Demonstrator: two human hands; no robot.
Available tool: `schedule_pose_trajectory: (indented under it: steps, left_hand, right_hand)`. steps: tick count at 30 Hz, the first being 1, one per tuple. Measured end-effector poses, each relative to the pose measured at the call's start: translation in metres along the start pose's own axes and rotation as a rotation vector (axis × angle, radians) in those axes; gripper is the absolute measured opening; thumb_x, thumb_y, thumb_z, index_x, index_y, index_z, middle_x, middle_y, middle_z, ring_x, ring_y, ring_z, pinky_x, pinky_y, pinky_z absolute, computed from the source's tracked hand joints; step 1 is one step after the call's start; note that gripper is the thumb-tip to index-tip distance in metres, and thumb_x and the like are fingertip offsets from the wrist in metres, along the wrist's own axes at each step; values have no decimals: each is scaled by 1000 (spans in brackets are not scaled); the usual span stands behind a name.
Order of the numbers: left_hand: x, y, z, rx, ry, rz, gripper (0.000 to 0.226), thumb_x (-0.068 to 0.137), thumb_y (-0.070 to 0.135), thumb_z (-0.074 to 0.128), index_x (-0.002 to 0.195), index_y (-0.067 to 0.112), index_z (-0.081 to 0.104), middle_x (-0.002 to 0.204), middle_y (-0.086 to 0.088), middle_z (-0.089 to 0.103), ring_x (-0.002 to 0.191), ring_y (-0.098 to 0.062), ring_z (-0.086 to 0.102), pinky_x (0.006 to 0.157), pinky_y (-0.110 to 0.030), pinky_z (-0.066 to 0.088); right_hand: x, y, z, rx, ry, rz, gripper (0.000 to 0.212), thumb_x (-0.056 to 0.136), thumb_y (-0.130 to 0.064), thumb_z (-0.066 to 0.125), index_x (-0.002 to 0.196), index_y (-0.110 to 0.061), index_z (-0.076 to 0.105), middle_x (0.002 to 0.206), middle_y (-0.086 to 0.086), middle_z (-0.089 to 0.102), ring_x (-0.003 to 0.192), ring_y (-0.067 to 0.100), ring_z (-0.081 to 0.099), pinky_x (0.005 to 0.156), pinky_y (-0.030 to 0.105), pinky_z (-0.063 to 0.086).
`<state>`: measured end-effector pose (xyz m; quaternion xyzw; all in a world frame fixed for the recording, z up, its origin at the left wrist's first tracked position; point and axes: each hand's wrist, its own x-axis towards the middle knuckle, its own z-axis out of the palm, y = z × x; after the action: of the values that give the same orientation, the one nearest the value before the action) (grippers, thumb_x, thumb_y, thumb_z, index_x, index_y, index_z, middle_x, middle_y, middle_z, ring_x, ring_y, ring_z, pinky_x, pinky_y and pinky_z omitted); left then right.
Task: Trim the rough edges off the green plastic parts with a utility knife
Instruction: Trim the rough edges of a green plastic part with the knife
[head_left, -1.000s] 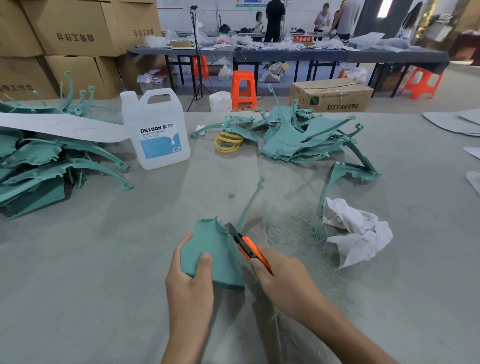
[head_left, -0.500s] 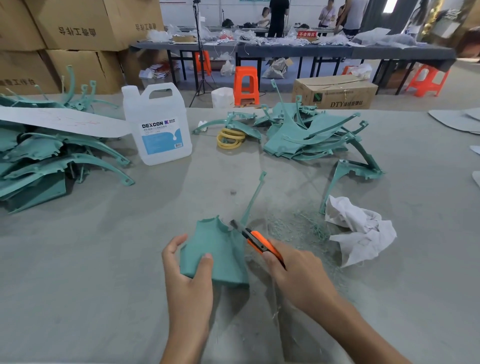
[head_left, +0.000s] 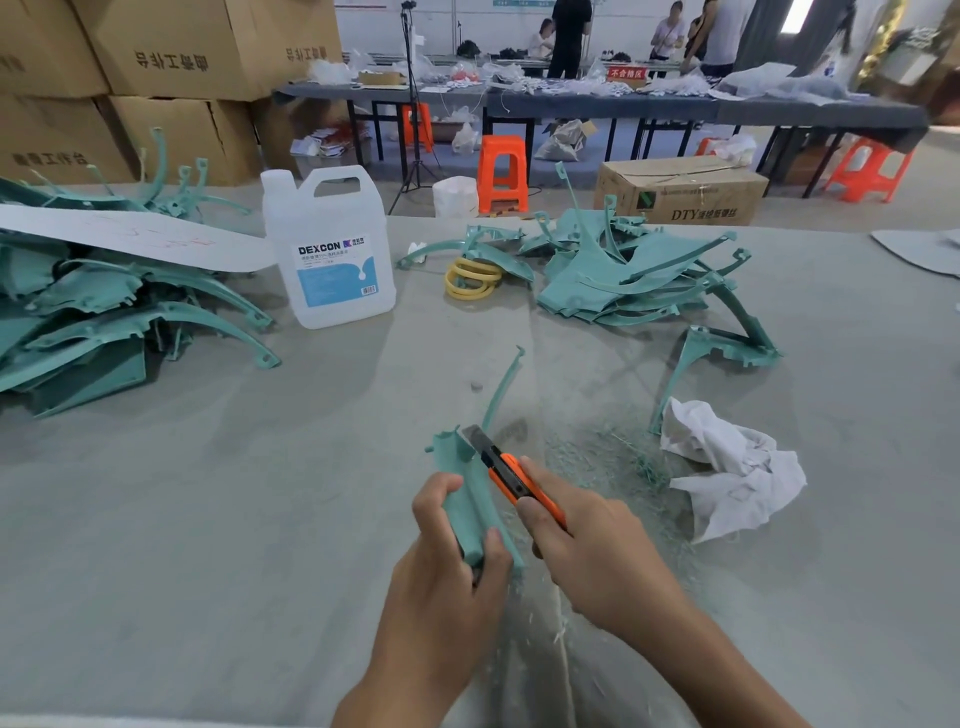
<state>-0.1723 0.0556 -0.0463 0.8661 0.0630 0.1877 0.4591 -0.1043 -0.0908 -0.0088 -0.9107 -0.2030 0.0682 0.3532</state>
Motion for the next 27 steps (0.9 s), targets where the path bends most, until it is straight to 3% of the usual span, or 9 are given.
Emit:
schedule_pose_trajectory:
  steps: [7, 11, 12, 14, 17, 19, 22, 27]
  left_hand:
    - [3, -2, 3, 20, -13, 20, 46, 90, 47, 43, 111, 67, 8, 66, 10, 57, 69, -5, 62, 47, -19, 43]
    - [1, -5, 3, 5, -1, 40, 45, 90, 48, 44, 113, 66, 11, 66, 12, 61, 68, -4, 63, 52, -14, 44]
    - [1, -5, 3, 0, 3, 48, 45, 90, 47, 45, 113, 66, 11, 71, 16, 63, 67, -3, 63, 52, -12, 44]
    - [1, -7, 3, -21, 25, 49, 47, 90, 45, 46, 114, 65, 12, 82, 27, 63, 65, -3, 63, 53, -11, 44]
    - [1, -10, -1, -60, 74, 38, 48, 89, 44, 49, 116, 64, 15, 88, 26, 62, 64, -6, 64, 52, -13, 45]
    - [1, -14, -2, -81, 79, 11, 45, 87, 49, 47, 116, 63, 16, 91, 29, 62, 61, -9, 64, 51, -16, 46]
    - [0, -15, -1, -95, 76, -31, 43, 84, 54, 45, 116, 63, 17, 72, 15, 65, 59, -9, 65, 49, -17, 46]
    - [3, -14, -4, -99, 69, -73, 48, 90, 40, 51, 114, 65, 17, 83, 22, 67, 62, -12, 65, 48, -21, 46]
  right_hand:
    - [2, -6, 0, 51, -13, 18, 38, 104, -40, 43, 136, -60, 40, 72, -6, 62, 65, 15, 60, 66, 43, 58]
    - [2, -10, 3, 201, -3, 48, 32, 102, -37, 46, 108, -68, 50, 75, 5, 65, 62, 25, 62, 46, 40, 57]
    - [3, -9, 4, 200, 1, 42, 33, 103, -37, 46, 110, -69, 48, 74, 4, 64, 62, 24, 63, 46, 38, 57]
    - [4, -2, 6, 94, -14, 28, 37, 104, -38, 45, 127, -67, 40, 69, -6, 61, 70, 21, 65, 61, 39, 58]
    - [5, 7, 8, -29, -42, 56, 41, 106, -37, 43, 144, -53, 43, 72, -14, 55, 83, 21, 66, 74, 32, 51]
    - [7, 7, 6, -31, 7, 6, 44, 105, -40, 43, 145, -60, 37, 71, -13, 58, 77, 14, 63, 70, 29, 46]
    - [10, -1, 5, 35, 90, -112, 48, 102, -47, 43, 140, -70, 25, 71, -11, 63, 64, 6, 57, 61, 19, 40]
    - [17, -5, 5, -23, 39, -141, 46, 103, -47, 46, 143, -65, 33, 59, -18, 55, 56, 6, 50, 56, 19, 38]
